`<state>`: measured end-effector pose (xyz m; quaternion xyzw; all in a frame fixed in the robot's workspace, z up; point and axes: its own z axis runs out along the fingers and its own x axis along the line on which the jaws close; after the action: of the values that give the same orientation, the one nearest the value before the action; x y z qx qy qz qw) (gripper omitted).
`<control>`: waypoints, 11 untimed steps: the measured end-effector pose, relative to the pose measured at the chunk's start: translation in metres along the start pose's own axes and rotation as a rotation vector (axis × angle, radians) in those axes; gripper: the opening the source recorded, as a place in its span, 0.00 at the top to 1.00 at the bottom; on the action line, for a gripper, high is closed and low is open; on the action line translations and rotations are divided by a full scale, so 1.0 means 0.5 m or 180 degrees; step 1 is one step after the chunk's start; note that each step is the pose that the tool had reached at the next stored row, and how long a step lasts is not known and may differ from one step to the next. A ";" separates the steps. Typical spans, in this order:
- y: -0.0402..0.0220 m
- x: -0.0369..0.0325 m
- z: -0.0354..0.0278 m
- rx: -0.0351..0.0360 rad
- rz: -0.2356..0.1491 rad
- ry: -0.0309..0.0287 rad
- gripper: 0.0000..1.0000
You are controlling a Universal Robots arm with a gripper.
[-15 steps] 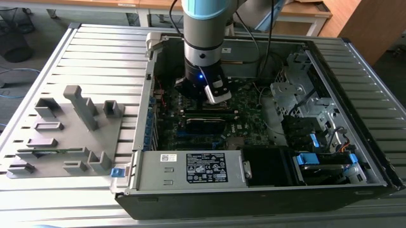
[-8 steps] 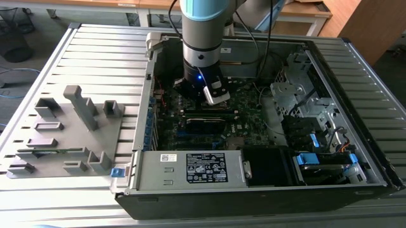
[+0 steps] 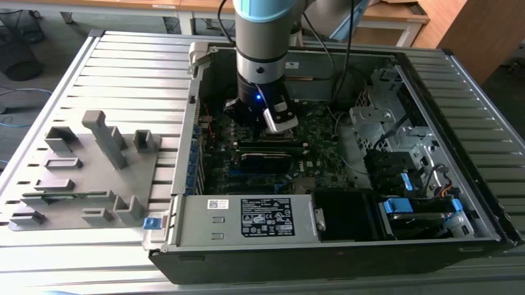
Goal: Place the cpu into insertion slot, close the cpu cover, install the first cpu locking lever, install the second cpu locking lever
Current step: 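Install the second cpu locking lever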
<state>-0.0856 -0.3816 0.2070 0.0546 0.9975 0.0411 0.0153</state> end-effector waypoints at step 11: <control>-0.014 -0.002 -0.006 0.0001 0.0000 0.0000 0.89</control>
<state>-0.0856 -0.3887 0.2094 0.0546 0.9975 0.0410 0.0153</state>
